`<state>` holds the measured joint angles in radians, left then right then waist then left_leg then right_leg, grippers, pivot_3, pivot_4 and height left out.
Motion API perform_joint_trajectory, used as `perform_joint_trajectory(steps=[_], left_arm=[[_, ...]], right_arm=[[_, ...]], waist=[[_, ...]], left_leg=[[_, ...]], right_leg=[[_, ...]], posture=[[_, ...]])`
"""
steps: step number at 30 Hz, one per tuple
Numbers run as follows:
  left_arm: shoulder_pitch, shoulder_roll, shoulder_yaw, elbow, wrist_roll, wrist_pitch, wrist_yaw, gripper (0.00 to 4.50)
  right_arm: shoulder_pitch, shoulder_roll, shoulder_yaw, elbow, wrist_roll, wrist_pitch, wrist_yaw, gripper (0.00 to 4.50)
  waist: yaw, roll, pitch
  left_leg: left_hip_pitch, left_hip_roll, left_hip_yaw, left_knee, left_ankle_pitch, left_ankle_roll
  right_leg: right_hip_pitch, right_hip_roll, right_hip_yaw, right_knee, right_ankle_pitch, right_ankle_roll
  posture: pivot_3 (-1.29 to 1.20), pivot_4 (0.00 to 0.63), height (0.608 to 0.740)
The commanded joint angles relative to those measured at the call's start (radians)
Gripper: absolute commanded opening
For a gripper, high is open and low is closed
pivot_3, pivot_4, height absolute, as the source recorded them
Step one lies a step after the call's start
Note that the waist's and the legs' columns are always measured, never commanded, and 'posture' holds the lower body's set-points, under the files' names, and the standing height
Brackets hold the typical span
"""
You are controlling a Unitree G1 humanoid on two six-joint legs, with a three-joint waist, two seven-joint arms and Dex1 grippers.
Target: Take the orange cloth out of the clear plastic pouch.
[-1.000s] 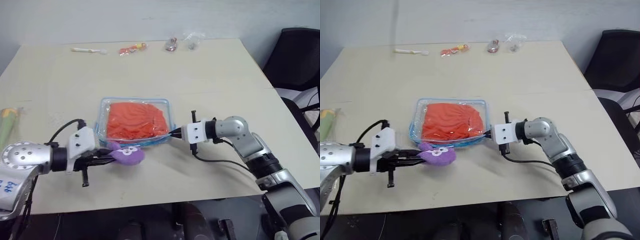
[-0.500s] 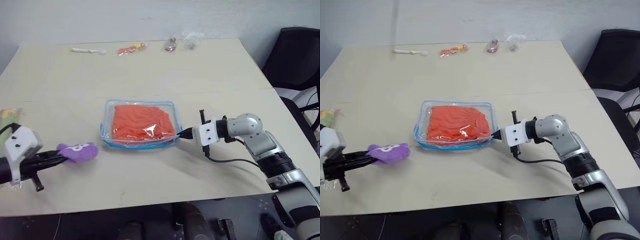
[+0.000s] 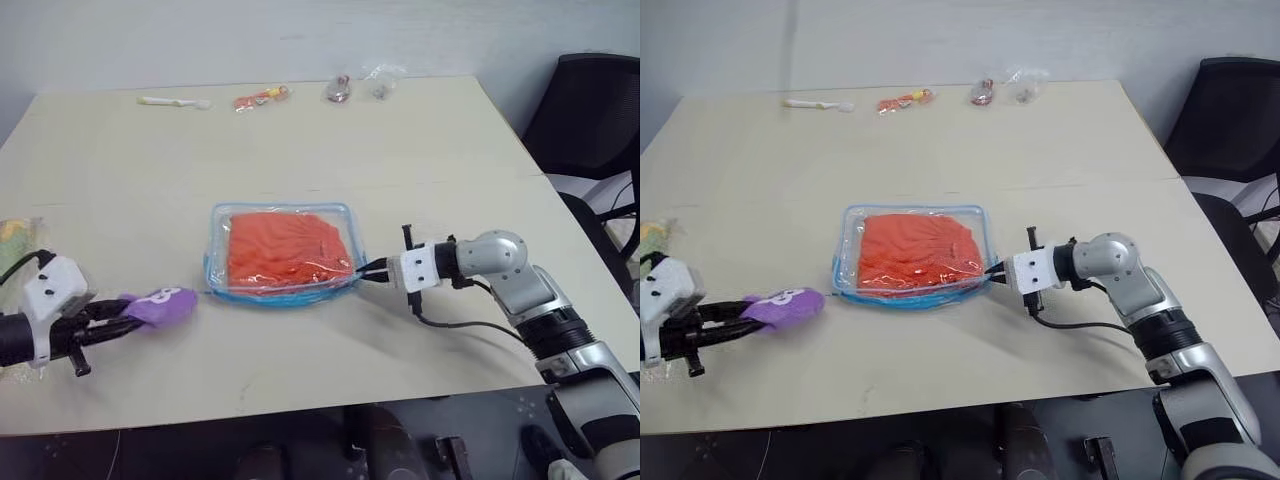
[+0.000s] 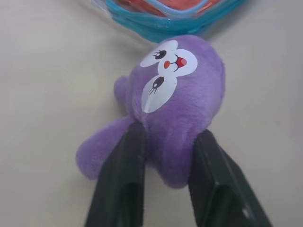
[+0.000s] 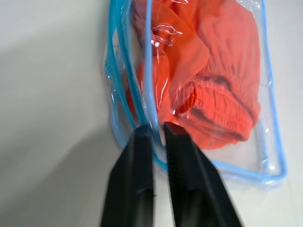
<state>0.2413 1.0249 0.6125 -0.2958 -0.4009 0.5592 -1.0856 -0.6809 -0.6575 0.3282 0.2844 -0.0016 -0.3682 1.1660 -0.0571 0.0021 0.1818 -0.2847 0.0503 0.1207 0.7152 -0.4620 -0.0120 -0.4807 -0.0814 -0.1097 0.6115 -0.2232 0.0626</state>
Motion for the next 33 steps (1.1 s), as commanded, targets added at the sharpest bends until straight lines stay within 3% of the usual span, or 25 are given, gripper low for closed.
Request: perform_joint_trajectory(steps=[1, 7, 9, 13, 17, 21, 24, 33], left_arm=[[0.0, 0.017, 0.034, 0.016, 0.005, -0.022, -0.013, 2.53], [0.028, 0.062, 0.095, 0.049, 0.015, -0.057, -0.084, 4.48], [0.025, 0.095, 0.129, 0.058, 0.012, -0.053, -0.118, 4.5], [-0.093, 0.2, 0.118, 0.105, -0.004, -0.037, -0.127, 4.5], [-0.327, 0.26, -0.062, 0.034, -0.107, 0.032, -0.095, 4.5], [-0.485, 0.203, -0.357, -0.093, -0.072, 0.021, -0.043, 4.5], [-0.518, 0.172, -0.504, -0.104, 0.057, -0.078, -0.016, 4.5], [-0.567, 0.048, -0.646, -0.049, 0.263, -0.217, 0.105, 4.5]], right_arm=[[0.009, -0.023, -0.044, -0.067, 0.038, 0.035, 0.012, 1.7], [0.056, -0.057, -0.086, -0.174, 0.088, 0.141, 0.035, 3.86], [0.075, -0.072, -0.114, -0.231, 0.13, 0.228, 0.038, 4.46], [0.113, -0.108, -0.186, -0.372, 0.257, 0.464, 0.036, 4.46], [0.127, -0.138, -0.26, -0.536, 0.48, 0.808, 0.024, 4.46], [0.12, -0.104, -0.316, -0.645, 0.622, 1.019, -0.079, 4.46], [0.112, -0.078, -0.339, -0.696, 0.685, 1.109, -0.157, 4.46], [0.181, -0.066, -0.353, -0.796, 0.714, 1.146, -0.264, 4.46]], waist=[[0.0, 0.0, 0.0], [0.001, 0.0, 0.0], [0.002, 0.0, 0.0], [0.009, 0.0, 0.0], [0.027, 0.0, 0.0], [0.029, 0.0, 0.0], [0.022, 0.0, 0.0], [0.031, 0.0, 0.0]], left_leg=[[0.0, 0.0, 0.0, 0.0, 0.0, 0.0], [0.0, 0.0, 0.0, 0.0, 0.0, 0.0], [0.0, 0.0, 0.0, 0.0, 0.0, 0.0], [0.0, 0.0, 0.0, 0.0, 0.0, 0.0], [0.001, -0.001, 0.0, 0.0, 0.0, 0.0], [0.001, -0.001, 0.002, -0.001, 0.0, 0.0], [0.001, -0.001, 0.002, -0.001, 0.0, -0.001], [0.001, -0.002, 0.001, 0.0, 0.0, -0.001]], right_leg=[[0.0, 0.0, 0.0, 0.0, 0.0, 0.0], [0.0, 0.0, 0.0, 0.0, 0.0, 0.0], [0.0, 0.0, 0.0, 0.0, 0.0, 0.0], [0.0, 0.0, 0.0, 0.0, 0.0, 0.0], [0.0, 0.0, 0.0, 0.001, 0.0, 0.0], [0.001, 0.0, 0.001, 0.001, 0.0, 0.0], [0.001, 0.001, 0.001, 0.002, 0.0, 0.0], [0.001, 0.001, 0.002, 0.002, 0.0, 0.0]], posture=[[0.0, 0.15, 0.74], [0.0, 0.15, 0.74], [0.0, 0.15, 0.74], [0.0, 0.15, 0.74], [0.0, 0.15, 0.74], [0.0, 0.15, 0.74], [0.0, 0.15, 0.74], [0.0, 0.15, 0.74]])
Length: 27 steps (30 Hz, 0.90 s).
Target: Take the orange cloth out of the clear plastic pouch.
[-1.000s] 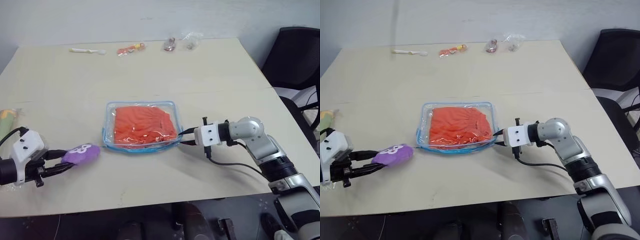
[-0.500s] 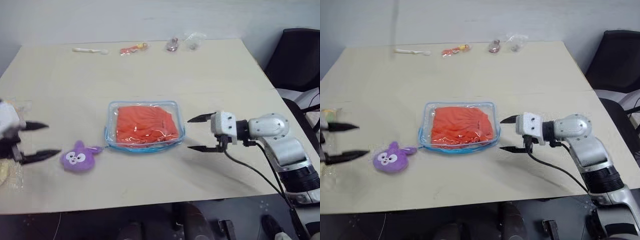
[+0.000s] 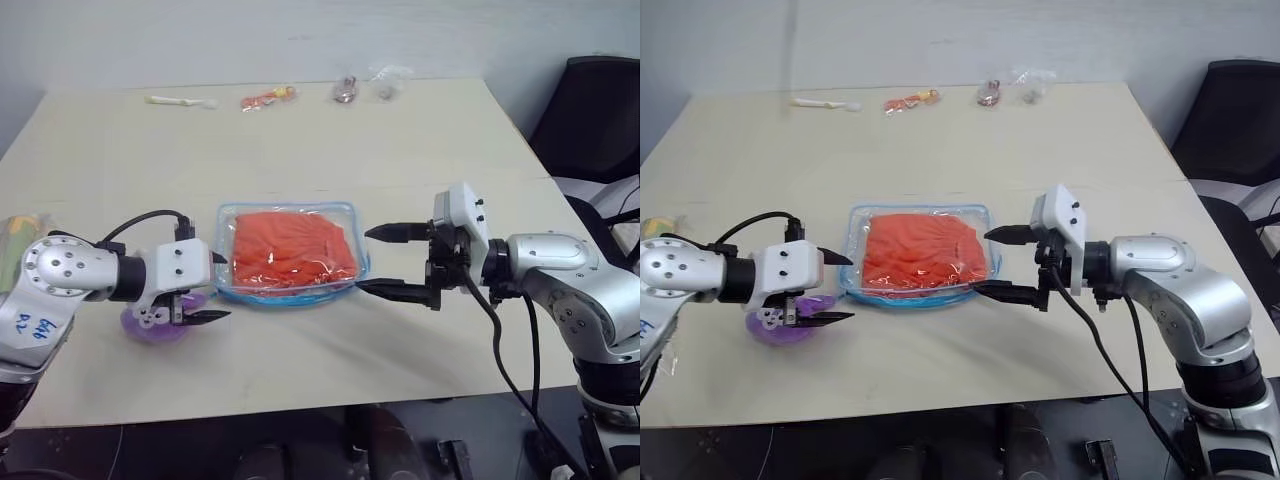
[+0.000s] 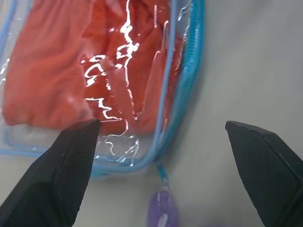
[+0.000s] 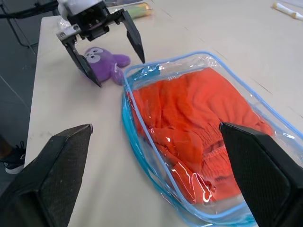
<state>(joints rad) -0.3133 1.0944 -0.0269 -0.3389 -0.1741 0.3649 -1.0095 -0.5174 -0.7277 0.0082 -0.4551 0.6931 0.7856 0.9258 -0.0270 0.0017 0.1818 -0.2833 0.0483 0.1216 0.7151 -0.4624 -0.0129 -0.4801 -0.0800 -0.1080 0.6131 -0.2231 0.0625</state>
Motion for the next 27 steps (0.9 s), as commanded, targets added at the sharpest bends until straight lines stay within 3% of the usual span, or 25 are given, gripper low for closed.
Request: perform_joint_trajectory(steps=[1, 8, 12, 23, 27], left_arm=[[-0.011, -0.033, -0.007, -0.005, 0.04, -0.022, 0.034, 4.5], [0.004, -0.095, -0.011, 0.002, 0.109, -0.039, 0.097, 4.5], [0.007, -0.113, -0.016, 0.003, 0.136, -0.053, 0.114, 3.59], [0.03, -0.149, -0.023, -0.013, 0.136, -0.042, 0.102, 0.02], [0.042, -0.162, -0.018, -0.029, 0.129, -0.017, 0.107, 0.02]], right_arm=[[0.026, 0.003, -0.032, -0.064, 0.018, -0.01, -0.03, 4.46], [0.029, 0.016, -0.032, -0.07, 0.02, -0.01, -0.077, 4.46], [0.033, 0.014, -0.031, -0.074, 0.022, -0.011, -0.083, 4.5], [0.043, -0.003, -0.022, -0.072, 0.003, -0.024, -0.071, 4.5], [0.057, -0.009, -0.014, -0.074, -0.012, -0.035, -0.06, 4.5]], waist=[[0.002, 0.0, 0.0], [0.0, 0.0, 0.0], [0.0, 0.0, 0.0], [0.0, 0.0, 0.0], [0.001, 0.0, 0.0]], left_leg=[[0.0, 0.0, 0.0, 0.0, 0.0, 0.0], [0.0, 0.0, 0.0, 0.0, 0.0, 0.0], [0.0, 0.0, 0.0, 0.0, 0.0, 0.0], [0.0, 0.0, 0.0, 0.0, 0.0, 0.0], [0.0, 0.0, -0.001, 0.0, 0.0, 0.0]], right_leg=[[0.0, 0.0, 0.0, 0.0, 0.0, 0.0], [0.0, 0.0, 0.0, 0.0, 0.0, 0.0], [0.0, 0.0, 0.001, 0.0, 0.0, 0.0], [0.0, 0.0, 0.001, 0.0, 0.0, 0.001], [0.0, 0.0, 0.001, 0.0, 0.0, 0.001]], posture=[[0.0, 0.15, 0.74], [0.0, 0.15, 0.74], [0.0, 0.15, 0.74], [0.0, 0.15, 0.74], [0.0, 0.15, 0.74]])
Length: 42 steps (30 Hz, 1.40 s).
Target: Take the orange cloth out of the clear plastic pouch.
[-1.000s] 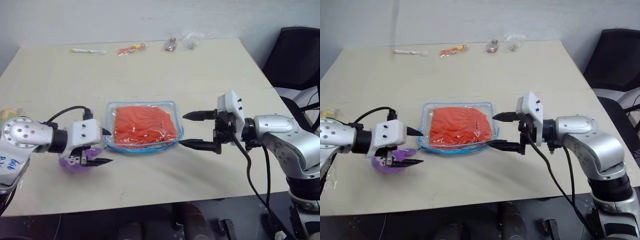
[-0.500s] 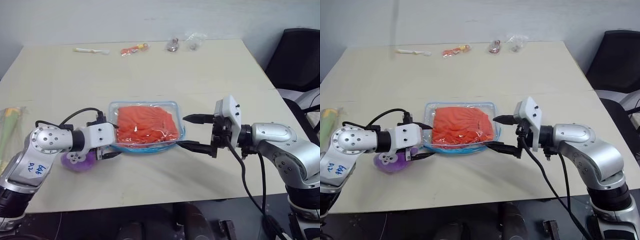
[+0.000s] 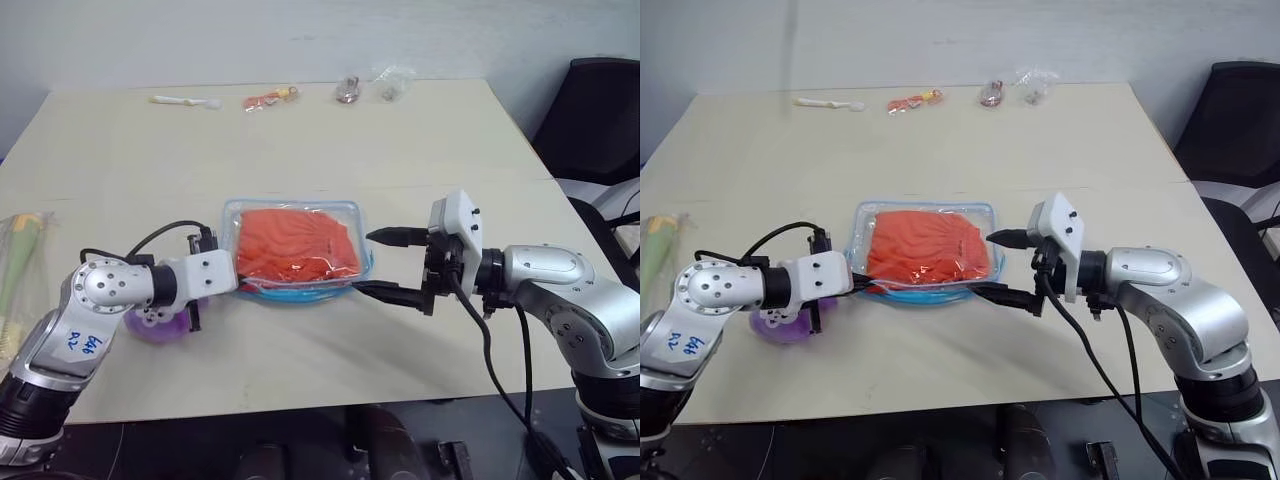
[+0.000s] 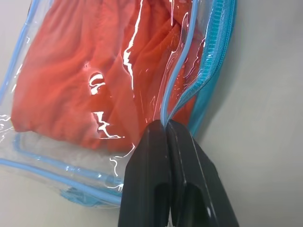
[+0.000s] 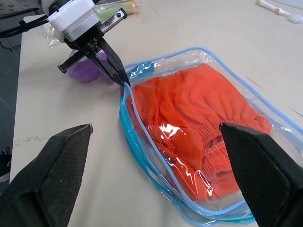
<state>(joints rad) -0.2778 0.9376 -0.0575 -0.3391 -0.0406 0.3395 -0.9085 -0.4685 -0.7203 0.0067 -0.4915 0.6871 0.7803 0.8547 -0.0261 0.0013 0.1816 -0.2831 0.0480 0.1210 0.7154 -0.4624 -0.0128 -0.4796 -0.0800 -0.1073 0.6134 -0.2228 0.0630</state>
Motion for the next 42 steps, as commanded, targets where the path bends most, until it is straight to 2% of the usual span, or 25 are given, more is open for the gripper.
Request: perform_joint_trajectory(steps=[1, 8, 10, 12, 16, 22, 29, 36, 42], left_arm=[[0.01, -0.01, 0.016, -0.035, -0.006, 0.011, 0.01, 0.02], [0.017, -0.077, 0.086, -0.096, -0.03, 0.069, 0.094, 0.02], [0.017, -0.105, 0.118, -0.113, -0.011, 0.054, 0.149, 0.0], [0.02, -0.122, 0.135, -0.124, -0.003, 0.046, 0.179, 0.0], [0.027, -0.174, 0.182, -0.172, -0.029, 0.073, 0.237, 0.0], [0.033, -0.185, 0.176, -0.187, -0.032, 0.083, 0.247, 0.0], [0.038, -0.189, 0.164, -0.183, -0.036, 0.075, 0.244, 0.0], [0.027, -0.203, 0.151, -0.193, -0.046, 0.094, 0.245, 0.0], [0.01, -0.21, 0.15, -0.199, -0.054, 0.115, 0.241, 0.0]], right_arm=[[0.013, -0.018, -0.009, -0.039, -0.01, -0.033, 0.015, 4.5], [0.059, -0.038, 0.036, -0.04, -0.086, -0.091, 0.034, 4.5], [0.077, -0.034, 0.05, -0.037, -0.111, -0.112, 0.036, 4.11], [0.09, -0.029, 0.053, -0.037, -0.121, -0.127, 0.04, 3.56], [0.113, -0.019, 0.099, -0.031, -0.184, -0.202, 0.057, 2.14], [0.058, 0.029, 0.199, 0.039, -0.318, -0.303, 0.041, 0.08], [-0.005, 0.118, 0.317, 0.181, -0.515, -0.505, 0.019, 0.08], [-0.04, 0.2, 0.382, 0.31, -0.702, -0.7, -0.051, 2.26], [-0.061, 0.255, 0.398, 0.386, -0.78, -0.778, -0.083, 2.26]], waist=[[0.0, 0.0, 0.0], [0.002, 0.0, 0.0], [0.002, -0.001, -0.001], [0.001, -0.001, -0.001], [0.001, -0.002, -0.001], [-0.001, -0.002, -0.001], [-0.002, -0.002, -0.001], [-0.003, -0.002, -0.001], [-0.004, -0.002, -0.001]], left_leg=[[0.0, 0.0, 0.0, 0.0, 0.0, 0.0], [0.0, 0.0, 0.0, 0.0, 0.0, 0.0], [0.0, 0.0, -0.001, 0.0, 0.0, 0.0], [0.0, 0.0, -0.001, 0.0, 0.0, 0.0], [0.0, 0.0, -0.001, 0.0, 0.0, 0.0], [0.001, 0.0, -0.001, 0.0, 0.0, 0.0], [0.001, 0.0, -0.001, 0.001, 0.0, 0.0], [0.001, 0.0, -0.001, 0.001, 0.0, 0.0], [0.001, 0.0, -0.001, 0.001, 0.0, 0.0]], right_leg=[[0.0, 0.0, 0.0, 0.0, 0.0, 0.0], [0.0, 0.0, 0.0, 0.0, 0.0, 0.0], [0.001, 0.0, 0.0, 0.0, 0.0, 0.0], [0.001, 0.0, 0.0, 0.0, 0.0, 0.0], [0.001, 0.0, 0.0, 0.0, 0.0, 0.0], [0.002, 0.0, 0.0, 0.0, 0.0, 0.0], [0.001, 0.0, 0.0, 0.0, 0.0, 0.0], [0.001, 0.0, 0.0, 0.0, 0.0, 0.0], [0.001, 0.0, 0.0, 0.0, 0.0, 0.0]], posture=[[0.0, 0.15, 0.74], [0.0, 0.15, 0.74], [0.0, 0.15, 0.74], [0.0, 0.15, 0.74], [0.0, 0.15, 0.74], [0.0, 0.15, 0.74], [0.0, 0.15, 0.74], [0.0, 0.15, 0.74], [0.0, 0.15, 0.74]])
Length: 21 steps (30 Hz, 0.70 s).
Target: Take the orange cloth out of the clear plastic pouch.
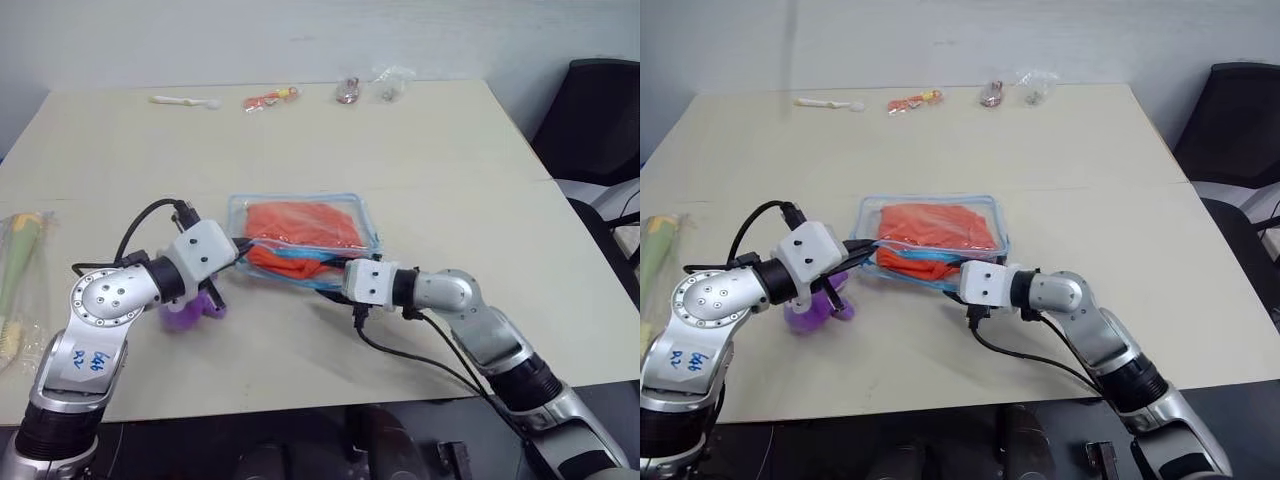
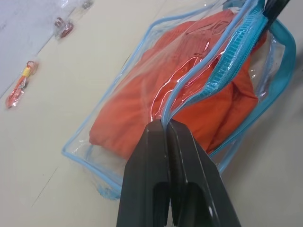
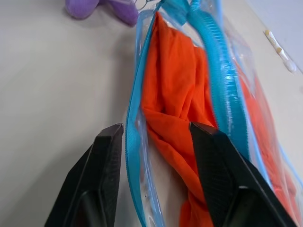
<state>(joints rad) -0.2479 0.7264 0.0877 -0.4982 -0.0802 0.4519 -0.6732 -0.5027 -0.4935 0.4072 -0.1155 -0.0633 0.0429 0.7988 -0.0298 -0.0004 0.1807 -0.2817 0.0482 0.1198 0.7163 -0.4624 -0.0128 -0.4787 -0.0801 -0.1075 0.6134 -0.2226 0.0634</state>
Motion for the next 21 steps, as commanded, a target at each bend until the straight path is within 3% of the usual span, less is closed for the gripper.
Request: perform_joint_trajectory(steps=[1, 6, 13, 20, 21], left_arm=[[-0.02, 0.001, 0.004, -0.04, -0.015, 0.004, 0.005, 0.0], [-0.017, 0.003, 0.001, -0.046, -0.013, 0.008, 0.003, 0.0], [-0.017, 0.003, -0.002, -0.043, -0.01, 0.004, 0.006, 0.0], [-0.027, -0.005, -0.007, -0.042, -0.013, 0.004, 0.009, 0.0], [-0.03, -0.006, -0.009, -0.042, -0.013, 0.005, 0.009, 0.0]], right_arm=[[-0.031, 0.036, -0.003, 0.019, -0.038, -0.047, -0.032, 2.26], [-0.049, 0.082, -0.041, 0.028, -0.018, -0.019, -0.047, 2.26], [-0.045, 0.073, -0.058, 0.014, -0.009, 0.018, -0.026, 0.02], [-0.074, 0.062, -0.015, 0.103, -0.13, -0.096, -0.065, 0.02], [-0.076, 0.069, -0.013, 0.115, -0.138, -0.108, -0.07, 0.18]], waist=[[-0.001, 0.0, 0.0], [-0.001, 0.0, 0.0], [-0.001, 0.0, 0.0], [-0.001, 0.0, 0.0], [-0.001, 0.0, 0.0]], left_leg=[[0.0, 0.0, 0.0, 0.0, 0.0, 0.0], [0.0, 0.0, 0.0, 0.0, 0.0, 0.0], [0.0, 0.0, -0.001, 0.0, 0.0, 0.0], [0.0, 0.0, -0.001, 0.0, 0.0, 0.0], [0.0, 0.0, -0.001, 0.0, 0.0, 0.0]], right_leg=[[0.0, 0.0, 0.0, 0.0, 0.0, 0.0], [0.0, 0.0, 0.0, 0.0, 0.0, 0.0], [0.0, 0.0, 0.0, 0.0, 0.0, 0.0], [0.0, 0.0, 0.0, 0.0, 0.0, 0.0], [0.0, 0.0, 0.0, 0.0, 0.0, 0.0]], posture=[[0.0, 0.15, 0.74], [0.0, 0.15, 0.74], [0.0, 0.15, 0.74], [0.0, 0.15, 0.74], [0.0, 0.15, 0.74]])
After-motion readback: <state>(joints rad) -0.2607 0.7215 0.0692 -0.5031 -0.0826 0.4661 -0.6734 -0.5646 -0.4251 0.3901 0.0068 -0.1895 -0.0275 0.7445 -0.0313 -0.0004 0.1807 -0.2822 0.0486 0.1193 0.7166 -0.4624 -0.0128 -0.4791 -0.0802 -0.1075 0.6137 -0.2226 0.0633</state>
